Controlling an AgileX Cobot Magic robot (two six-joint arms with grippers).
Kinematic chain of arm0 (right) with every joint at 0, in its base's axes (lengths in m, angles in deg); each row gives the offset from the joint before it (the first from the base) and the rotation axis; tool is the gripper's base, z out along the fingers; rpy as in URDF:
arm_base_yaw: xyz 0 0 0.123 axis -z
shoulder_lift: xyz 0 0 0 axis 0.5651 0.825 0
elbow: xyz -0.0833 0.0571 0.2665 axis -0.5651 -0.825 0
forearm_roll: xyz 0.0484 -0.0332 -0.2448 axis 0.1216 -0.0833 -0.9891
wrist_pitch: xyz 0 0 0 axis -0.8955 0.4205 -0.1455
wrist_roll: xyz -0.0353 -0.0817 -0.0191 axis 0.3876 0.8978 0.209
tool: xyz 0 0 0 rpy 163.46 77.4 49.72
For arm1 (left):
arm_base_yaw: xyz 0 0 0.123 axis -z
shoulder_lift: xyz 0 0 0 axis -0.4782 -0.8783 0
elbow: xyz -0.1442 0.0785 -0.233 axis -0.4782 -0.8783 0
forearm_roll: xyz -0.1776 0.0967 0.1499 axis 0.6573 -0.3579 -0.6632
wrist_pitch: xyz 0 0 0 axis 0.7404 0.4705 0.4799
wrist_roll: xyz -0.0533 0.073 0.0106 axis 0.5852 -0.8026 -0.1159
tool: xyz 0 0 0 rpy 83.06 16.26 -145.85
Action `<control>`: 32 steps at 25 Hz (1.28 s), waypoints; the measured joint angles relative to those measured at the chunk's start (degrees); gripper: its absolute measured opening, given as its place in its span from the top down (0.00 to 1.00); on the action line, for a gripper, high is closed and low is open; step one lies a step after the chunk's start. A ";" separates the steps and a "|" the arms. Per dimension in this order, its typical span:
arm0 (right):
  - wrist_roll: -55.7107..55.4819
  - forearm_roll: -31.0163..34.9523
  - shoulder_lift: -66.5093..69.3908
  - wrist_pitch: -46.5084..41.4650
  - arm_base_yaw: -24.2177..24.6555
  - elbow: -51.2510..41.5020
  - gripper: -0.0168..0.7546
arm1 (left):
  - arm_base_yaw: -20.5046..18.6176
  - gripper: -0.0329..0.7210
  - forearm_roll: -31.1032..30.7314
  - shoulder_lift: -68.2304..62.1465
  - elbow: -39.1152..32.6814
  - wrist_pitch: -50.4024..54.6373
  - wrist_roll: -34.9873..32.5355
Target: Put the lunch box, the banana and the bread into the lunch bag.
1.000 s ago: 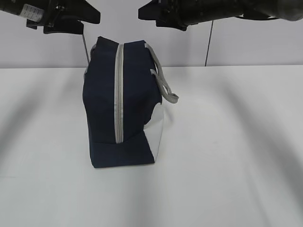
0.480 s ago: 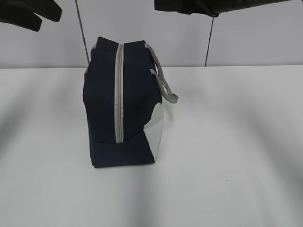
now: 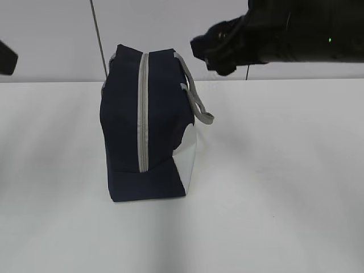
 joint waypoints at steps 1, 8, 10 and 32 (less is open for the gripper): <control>1.18 0.21 -0.06 -1.50 -0.23 -1.44 0.29 | 0.00 0.38 0.00 2.55 -2.56 -0.42 0.07; 8.55 1.52 -0.06 -11.55 -0.26 -11.29 0.29 | 0.00 0.38 -0.05 17.47 -15.31 -2.24 0.86; 12.40 6.61 -0.09 -12.79 -0.26 -13.30 0.29 | 0.00 0.38 -0.05 20.62 -17.65 -2.44 1.45; 91.27 96.96 -24.91 -39.24 -5.97 -15.51 0.29 | 0.00 0.38 -0.54 32.86 -22.39 0.70 3.15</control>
